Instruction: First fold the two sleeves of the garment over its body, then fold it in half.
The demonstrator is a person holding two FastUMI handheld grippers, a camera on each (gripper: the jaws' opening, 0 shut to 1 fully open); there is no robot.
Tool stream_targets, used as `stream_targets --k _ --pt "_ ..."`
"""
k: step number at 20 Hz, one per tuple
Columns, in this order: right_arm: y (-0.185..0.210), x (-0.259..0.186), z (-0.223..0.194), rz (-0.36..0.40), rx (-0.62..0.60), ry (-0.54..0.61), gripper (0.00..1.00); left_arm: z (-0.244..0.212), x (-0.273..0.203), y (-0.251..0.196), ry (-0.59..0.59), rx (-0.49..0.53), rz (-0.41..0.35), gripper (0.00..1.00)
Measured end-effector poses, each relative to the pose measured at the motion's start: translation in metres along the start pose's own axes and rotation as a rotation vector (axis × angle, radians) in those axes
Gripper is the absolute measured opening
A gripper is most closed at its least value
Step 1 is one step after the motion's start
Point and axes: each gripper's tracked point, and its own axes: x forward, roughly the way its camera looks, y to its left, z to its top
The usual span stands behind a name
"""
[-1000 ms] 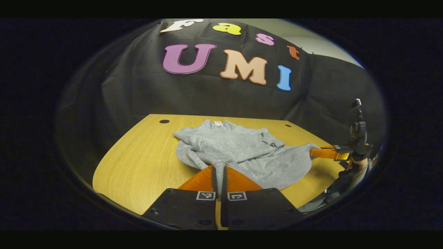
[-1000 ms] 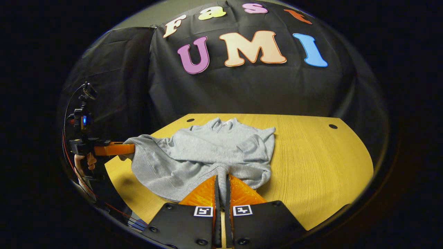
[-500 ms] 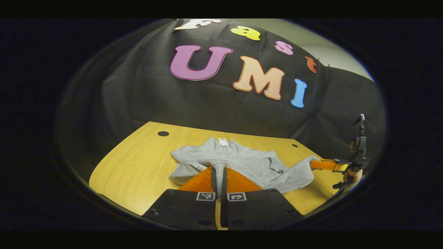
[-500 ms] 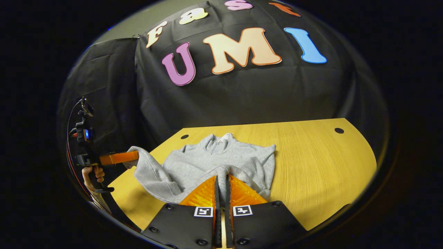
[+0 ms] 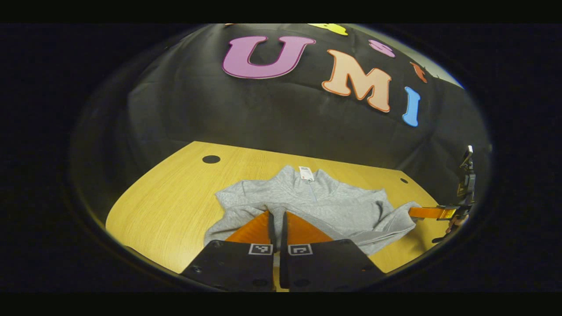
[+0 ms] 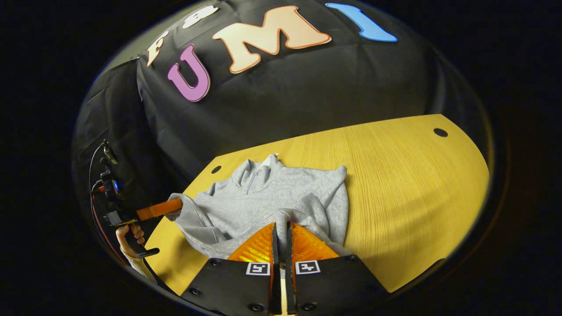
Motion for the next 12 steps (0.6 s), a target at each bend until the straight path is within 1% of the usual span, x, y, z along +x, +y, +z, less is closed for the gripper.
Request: stream_targets --k 3,5,6,7,8,9,10,11,12 --pt "-0.001 0.009 0.001 0.008 0.026 0.009 0.06 -0.003 0.012 0.001 0.01 0.015 0.014 0.0" --pt "-0.003 0.013 0.007 -0.007 0.015 -0.01 0.18 0.003 0.018 0.002 -0.002 0.046 0.033 0.04" --pt "-0.005 0.015 0.011 -0.02 0.015 -0.025 0.19 0.006 0.02 0.004 -0.015 0.064 0.047 0.08" --pt "-0.004 0.017 0.016 -0.019 0.023 -0.035 0.12 0.01 0.023 0.004 -0.021 0.081 0.055 0.08" --pt "-0.005 0.019 0.022 -0.02 0.036 -0.049 0.3 0.011 0.025 0.002 -0.027 0.089 0.057 0.22" --pt "-0.002 0.02 0.029 -0.011 0.061 -0.067 0.21 0.013 0.027 0.001 -0.036 0.097 0.066 0.29" --pt "-0.008 0.022 0.035 -0.031 0.069 -0.084 0.47 0.019 0.029 0.003 -0.056 0.11 0.091 0.49" --pt "-0.01 0.023 0.04 -0.033 0.068 -0.113 0.73 0.03 0.028 0.009 -0.088 0.128 0.131 0.56" --pt "-0.009 0.022 0.046 -0.031 0.064 -0.138 0.99 0.041 0.026 0.012 -0.134 0.145 0.161 0.69"
